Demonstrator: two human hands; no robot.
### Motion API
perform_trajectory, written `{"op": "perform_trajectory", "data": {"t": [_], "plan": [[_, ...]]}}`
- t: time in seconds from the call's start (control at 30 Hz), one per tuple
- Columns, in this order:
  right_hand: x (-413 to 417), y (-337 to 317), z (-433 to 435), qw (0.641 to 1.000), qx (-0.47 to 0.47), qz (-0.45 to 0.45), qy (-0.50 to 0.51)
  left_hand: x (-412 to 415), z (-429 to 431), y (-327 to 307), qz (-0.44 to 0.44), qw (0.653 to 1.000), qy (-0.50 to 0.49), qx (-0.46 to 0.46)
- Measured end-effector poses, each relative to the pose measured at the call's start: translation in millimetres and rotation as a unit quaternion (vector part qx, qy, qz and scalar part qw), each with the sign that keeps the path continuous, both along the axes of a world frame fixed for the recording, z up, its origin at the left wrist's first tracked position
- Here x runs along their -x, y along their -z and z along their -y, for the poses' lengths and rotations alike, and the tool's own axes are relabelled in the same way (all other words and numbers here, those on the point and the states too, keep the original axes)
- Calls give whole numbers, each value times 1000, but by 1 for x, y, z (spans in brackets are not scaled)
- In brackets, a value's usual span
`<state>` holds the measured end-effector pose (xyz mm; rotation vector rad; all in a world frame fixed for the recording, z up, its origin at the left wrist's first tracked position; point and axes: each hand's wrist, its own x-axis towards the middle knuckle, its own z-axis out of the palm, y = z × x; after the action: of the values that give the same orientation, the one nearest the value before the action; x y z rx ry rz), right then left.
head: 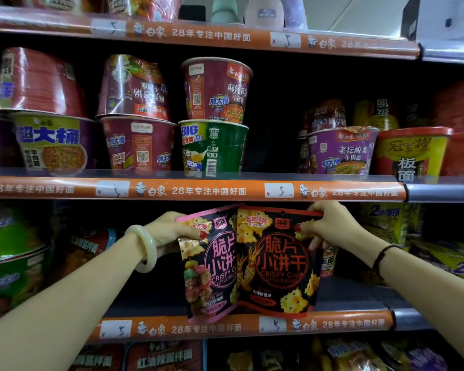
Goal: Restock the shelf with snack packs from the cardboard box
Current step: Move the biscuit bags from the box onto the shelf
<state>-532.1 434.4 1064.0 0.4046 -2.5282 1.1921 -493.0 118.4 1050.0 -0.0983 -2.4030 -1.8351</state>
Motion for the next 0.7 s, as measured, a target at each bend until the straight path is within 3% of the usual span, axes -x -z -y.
{"op": "perform_trajectory", "data": {"t": [0.1,0.27,0.43,0.6,0.7], "plan": [[0,0,-5,1000,-9,-7,11,4,1,8,-1,998,-13,-60],[2,3,-11,1000,4,8,18,5,-3,13,-14,998,-10,-56],[10,16,-10,987,146,58,16,10,4,16,18,999,-1,-30],[14,31,-11,952,280,116,-42,11,3,22,12,997,-17,-78],[9,38,-7,952,273,126,-57,6,-6,27,7,995,-15,-96]]}}
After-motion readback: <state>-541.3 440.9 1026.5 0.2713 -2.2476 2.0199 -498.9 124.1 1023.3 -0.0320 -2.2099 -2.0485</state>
